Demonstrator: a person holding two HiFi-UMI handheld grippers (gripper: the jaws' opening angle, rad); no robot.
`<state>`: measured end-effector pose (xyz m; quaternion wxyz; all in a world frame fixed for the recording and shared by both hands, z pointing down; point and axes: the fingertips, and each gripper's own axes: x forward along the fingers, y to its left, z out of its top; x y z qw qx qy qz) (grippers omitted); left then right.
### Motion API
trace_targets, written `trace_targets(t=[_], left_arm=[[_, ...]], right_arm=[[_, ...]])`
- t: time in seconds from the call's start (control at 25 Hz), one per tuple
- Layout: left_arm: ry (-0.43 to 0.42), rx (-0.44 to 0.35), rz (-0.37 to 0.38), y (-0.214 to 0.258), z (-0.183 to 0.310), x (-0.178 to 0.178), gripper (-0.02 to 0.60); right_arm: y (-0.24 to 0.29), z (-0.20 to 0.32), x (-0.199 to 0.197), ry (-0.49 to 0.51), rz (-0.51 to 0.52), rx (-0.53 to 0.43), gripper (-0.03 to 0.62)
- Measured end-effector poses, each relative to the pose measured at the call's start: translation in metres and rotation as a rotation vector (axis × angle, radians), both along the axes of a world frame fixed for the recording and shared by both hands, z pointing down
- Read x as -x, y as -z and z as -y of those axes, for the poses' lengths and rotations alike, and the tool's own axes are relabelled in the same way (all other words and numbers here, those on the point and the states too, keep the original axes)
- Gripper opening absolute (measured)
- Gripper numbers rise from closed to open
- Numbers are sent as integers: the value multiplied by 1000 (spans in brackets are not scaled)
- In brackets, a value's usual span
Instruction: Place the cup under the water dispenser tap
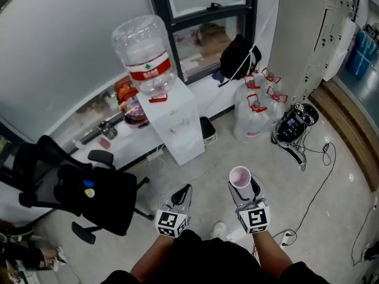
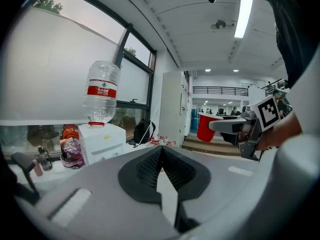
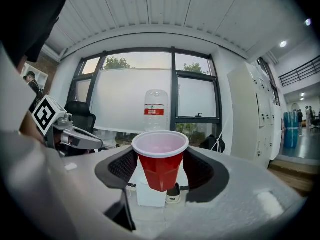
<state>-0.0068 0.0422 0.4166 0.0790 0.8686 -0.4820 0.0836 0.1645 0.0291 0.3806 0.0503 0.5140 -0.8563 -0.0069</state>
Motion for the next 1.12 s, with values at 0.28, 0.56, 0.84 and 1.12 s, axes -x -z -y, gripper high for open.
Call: trace_targets(t=[0.28, 0.56, 0.84, 1.12], left_arm=[[58, 7, -1, -1, 28, 17, 18], [91, 22, -20, -8, 72, 49, 18], [119, 34, -29, -12, 126, 95, 18], [128, 29, -35, -22, 160, 133, 18]], right_arm=[[-3, 43, 15, 47, -4, 1, 285], [-14, 97, 54, 75, -2, 38, 285], [-18, 154, 103, 98, -20, 57, 285], [-27, 183, 145, 124, -68, 34, 284]])
